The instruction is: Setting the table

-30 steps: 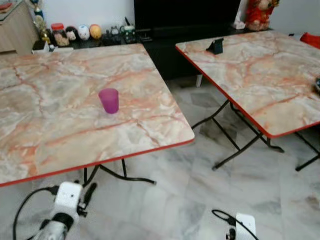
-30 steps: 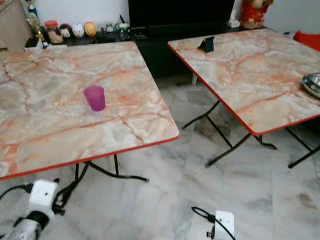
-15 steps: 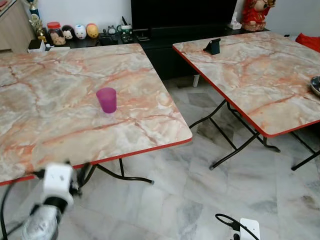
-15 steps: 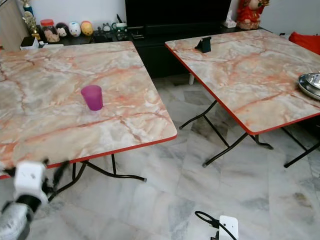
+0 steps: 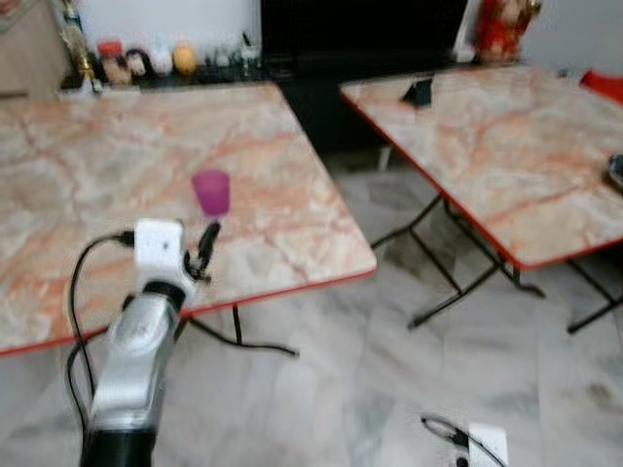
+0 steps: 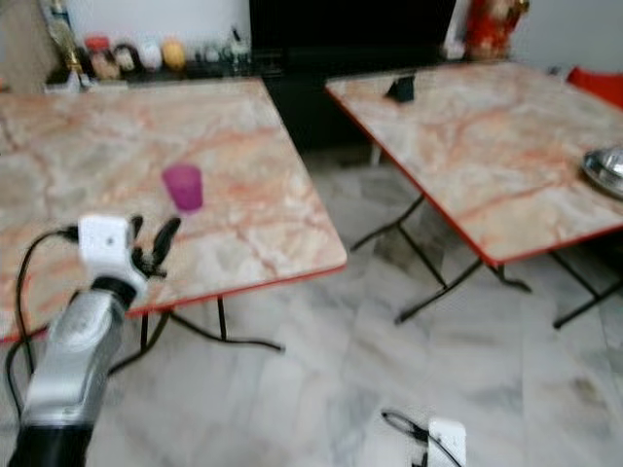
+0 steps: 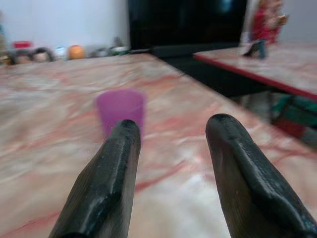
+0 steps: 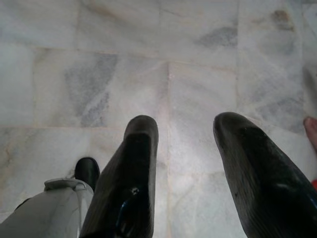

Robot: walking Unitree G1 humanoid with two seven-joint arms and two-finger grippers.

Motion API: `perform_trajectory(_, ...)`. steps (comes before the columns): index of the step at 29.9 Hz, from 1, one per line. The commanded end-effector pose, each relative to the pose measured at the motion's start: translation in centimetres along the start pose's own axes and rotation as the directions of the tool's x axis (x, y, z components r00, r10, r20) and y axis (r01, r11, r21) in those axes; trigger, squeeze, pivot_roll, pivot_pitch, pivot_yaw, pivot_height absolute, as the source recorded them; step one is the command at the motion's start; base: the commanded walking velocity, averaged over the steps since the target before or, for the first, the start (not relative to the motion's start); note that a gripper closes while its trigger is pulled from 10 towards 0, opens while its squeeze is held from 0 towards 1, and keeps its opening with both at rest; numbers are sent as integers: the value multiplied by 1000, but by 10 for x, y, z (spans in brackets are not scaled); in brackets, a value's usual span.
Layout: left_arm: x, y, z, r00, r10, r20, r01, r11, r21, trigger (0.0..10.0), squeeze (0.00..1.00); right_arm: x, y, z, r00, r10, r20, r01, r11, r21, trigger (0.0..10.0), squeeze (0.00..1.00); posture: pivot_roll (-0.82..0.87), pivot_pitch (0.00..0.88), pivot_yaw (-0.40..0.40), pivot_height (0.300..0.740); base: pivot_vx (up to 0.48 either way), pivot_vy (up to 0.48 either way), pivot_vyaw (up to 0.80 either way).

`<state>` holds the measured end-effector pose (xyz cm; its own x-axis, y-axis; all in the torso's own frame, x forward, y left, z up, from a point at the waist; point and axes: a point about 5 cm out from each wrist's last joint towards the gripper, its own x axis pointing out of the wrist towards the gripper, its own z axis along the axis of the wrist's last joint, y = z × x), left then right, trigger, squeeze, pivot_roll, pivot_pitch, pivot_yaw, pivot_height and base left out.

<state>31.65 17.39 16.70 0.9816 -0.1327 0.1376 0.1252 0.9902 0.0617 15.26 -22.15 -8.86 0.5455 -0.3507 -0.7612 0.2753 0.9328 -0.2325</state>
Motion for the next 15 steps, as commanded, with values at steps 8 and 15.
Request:
perform_trajectory(8,11,-9,-3,1000,-27,-2,27,999,-27,10000,0,0,-4,-2,1000,-14,-14,14,1000,28,10000,0,128,0,-58,728,0,0,-165)
perform_trajectory(15,9,-8,-2,1000,-22,8,22,1000,-11,10000,0,0,-3,-1,1000,-8,-2,8,1000,10,10000,0,129,0,-59,728,0,0,-300)
